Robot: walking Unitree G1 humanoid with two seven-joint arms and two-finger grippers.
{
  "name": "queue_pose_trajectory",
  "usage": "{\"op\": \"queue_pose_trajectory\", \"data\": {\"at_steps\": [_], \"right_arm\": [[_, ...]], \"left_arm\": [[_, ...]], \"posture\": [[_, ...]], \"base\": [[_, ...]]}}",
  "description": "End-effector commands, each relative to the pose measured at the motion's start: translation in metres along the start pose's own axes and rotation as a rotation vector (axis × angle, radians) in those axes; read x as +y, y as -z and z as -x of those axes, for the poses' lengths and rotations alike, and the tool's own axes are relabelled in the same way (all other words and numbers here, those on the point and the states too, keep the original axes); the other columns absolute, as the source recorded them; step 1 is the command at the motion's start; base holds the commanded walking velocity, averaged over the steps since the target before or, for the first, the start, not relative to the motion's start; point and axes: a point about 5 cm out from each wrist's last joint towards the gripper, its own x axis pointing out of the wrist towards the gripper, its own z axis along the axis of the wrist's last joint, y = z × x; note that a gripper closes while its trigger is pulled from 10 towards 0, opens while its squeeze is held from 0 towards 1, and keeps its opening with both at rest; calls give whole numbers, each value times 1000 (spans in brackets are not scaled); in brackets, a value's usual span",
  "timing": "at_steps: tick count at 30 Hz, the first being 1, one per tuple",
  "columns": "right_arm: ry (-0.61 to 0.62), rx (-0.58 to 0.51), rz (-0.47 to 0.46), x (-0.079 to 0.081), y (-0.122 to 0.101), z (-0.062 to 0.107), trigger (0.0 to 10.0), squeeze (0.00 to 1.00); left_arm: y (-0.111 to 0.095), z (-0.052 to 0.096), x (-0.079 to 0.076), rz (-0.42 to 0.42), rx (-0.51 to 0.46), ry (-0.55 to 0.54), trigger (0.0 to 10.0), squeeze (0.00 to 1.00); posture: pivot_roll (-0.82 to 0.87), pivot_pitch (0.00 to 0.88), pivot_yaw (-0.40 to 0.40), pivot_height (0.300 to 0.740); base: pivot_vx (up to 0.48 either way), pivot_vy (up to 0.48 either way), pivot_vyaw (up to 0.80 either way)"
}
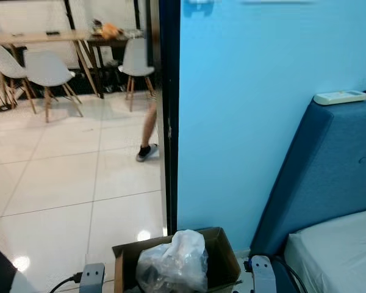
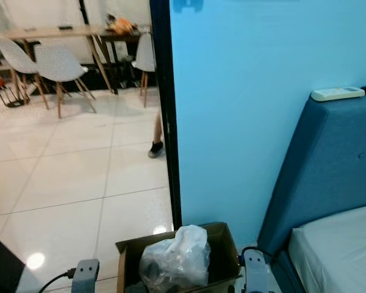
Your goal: Clean up the room
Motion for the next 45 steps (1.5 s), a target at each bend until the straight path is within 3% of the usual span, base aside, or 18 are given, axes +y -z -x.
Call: {"op": "queue_pose_trajectory", "data": {"at_steps": [1, 18, 39, 45], "right_arm": [[7, 10, 8, -1, 0, 0, 10000, 0], [13, 28, 14, -3, 5, 1, 10000, 0], [34, 46, -51, -5, 10, 1, 10000, 0], [36, 48, -67, -6, 11, 2, 10000, 0]], "left_arm": [[0, 0, -4, -20, 7, 8, 10000, 0], [1, 0, -4, -28, 10, 10, 10000, 0], [-2, -1, -7, -21, 0, 24, 10000, 0], [-13, -2, -13, -18, -44, 49, 10000, 0]], "posture": [[35, 0, -53, 740], [35, 0, -57, 740], [30, 0, -43, 740], [32, 0, -43, 740]], "base": [[-382, 0, 0], [-386, 0, 0], [-386, 0, -714], [-63, 0, -706]]}}
